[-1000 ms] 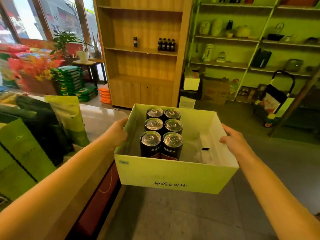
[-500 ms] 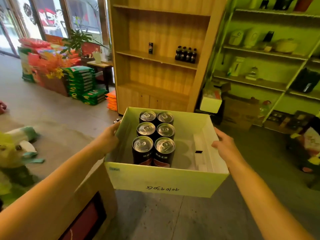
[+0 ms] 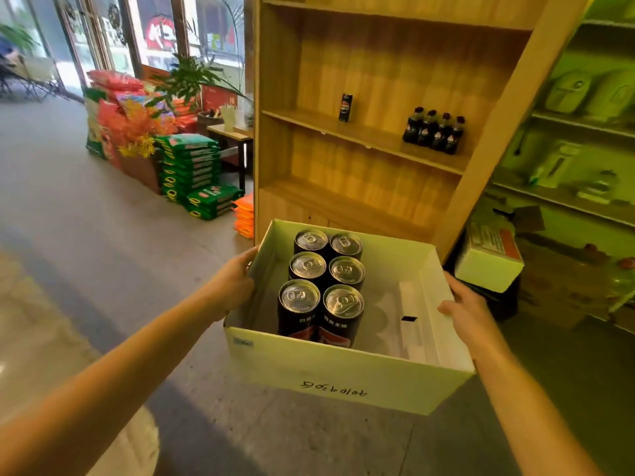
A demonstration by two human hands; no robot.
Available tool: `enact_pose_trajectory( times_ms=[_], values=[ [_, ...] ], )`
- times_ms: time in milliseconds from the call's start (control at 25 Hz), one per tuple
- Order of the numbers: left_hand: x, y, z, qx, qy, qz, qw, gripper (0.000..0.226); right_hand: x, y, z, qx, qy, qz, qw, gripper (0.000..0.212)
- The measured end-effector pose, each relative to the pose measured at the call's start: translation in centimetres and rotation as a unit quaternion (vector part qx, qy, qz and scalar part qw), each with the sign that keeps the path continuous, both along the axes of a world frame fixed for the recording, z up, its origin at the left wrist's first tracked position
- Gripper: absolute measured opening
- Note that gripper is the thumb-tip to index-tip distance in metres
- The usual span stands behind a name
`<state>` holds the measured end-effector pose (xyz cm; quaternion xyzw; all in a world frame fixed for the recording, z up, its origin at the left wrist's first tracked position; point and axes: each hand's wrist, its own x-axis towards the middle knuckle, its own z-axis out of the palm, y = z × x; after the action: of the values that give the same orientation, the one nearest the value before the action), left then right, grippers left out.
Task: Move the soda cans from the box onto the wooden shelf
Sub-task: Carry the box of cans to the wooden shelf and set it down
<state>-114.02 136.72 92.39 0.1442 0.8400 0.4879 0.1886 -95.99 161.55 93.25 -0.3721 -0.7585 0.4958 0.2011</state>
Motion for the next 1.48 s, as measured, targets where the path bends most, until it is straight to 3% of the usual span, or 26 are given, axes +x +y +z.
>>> enact_pose_trajectory(
  times_ms=[320,800,1000,1240,1480],
  values=[
    [-20.9,10.7,0.2,-0.034,-0.003,0.011,0.999,0.076,-20.7,10.9,-0.7,-0.006,0.001,0.022,1.0,0.057],
    [-50.6,25.3,-2.2,0.0,-0.024,0.014,1.0,0.081,-51.0,26.1,-1.8,-0.033,0.01,0.04,0.999,0.054],
    [-62.2,28.5,-5.0,0.001,-0.021,-0.036,0.999,0.082,-60.0,27.2,-4.0,-0.058,0.006,-0.006,0.998,0.053],
    [-77.3,31.3,-9.6,-0.018,0.017,-0.145,0.989,0.078,-71.5,25.4,-10.4,-0.057,-0.008,-0.144,0.988,0.053],
    [-87.6,32.9,-14.7,-0.042,0.033,-0.238,0.97,0.075,-79.2,23.6,-15.1,-0.071,0.003,-0.21,0.975,0.057]
  ],
)
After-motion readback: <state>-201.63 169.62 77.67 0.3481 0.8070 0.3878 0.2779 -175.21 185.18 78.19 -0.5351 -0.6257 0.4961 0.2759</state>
